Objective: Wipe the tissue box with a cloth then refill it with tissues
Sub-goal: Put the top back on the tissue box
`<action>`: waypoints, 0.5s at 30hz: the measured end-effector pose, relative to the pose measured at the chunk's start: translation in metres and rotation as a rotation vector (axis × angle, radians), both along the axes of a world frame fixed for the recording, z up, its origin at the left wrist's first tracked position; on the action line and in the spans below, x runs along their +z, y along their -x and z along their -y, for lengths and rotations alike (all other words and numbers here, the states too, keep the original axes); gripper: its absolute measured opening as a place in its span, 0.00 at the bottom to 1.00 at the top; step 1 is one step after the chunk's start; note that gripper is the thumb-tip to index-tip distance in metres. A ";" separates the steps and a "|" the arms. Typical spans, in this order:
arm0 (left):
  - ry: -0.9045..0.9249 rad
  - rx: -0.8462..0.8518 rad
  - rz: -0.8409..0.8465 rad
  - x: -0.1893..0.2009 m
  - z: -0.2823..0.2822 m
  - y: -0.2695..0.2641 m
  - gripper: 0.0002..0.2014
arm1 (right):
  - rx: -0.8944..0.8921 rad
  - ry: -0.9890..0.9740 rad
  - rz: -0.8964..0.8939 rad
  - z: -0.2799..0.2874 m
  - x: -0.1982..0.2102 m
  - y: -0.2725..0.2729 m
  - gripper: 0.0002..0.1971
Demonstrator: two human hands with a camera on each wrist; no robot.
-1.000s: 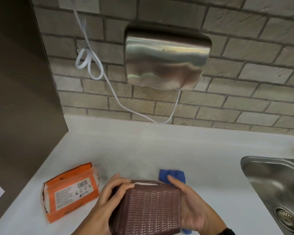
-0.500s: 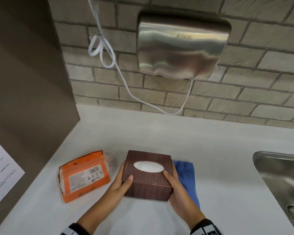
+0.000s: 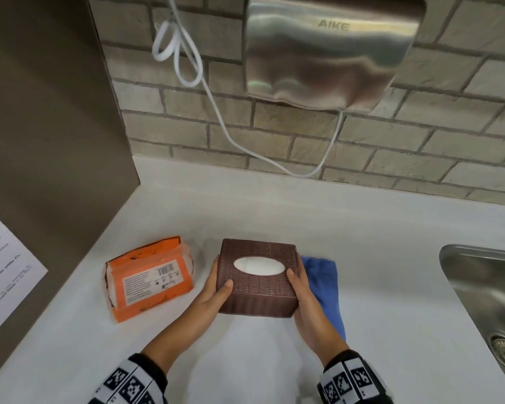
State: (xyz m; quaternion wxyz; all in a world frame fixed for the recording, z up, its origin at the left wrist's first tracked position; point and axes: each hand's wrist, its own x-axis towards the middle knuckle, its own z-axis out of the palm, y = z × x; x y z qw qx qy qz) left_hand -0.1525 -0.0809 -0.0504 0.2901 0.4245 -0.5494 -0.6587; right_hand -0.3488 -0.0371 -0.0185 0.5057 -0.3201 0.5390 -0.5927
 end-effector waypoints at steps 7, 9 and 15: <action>0.010 -0.014 0.009 0.002 0.005 -0.002 0.26 | 0.056 0.012 0.022 0.000 -0.001 0.001 0.20; 0.007 -0.013 0.019 0.001 0.004 -0.002 0.27 | 0.088 -0.012 0.049 0.001 -0.005 -0.001 0.20; 0.000 -0.009 0.021 0.000 0.003 -0.004 0.29 | 0.101 -0.053 0.058 0.003 -0.010 0.000 0.23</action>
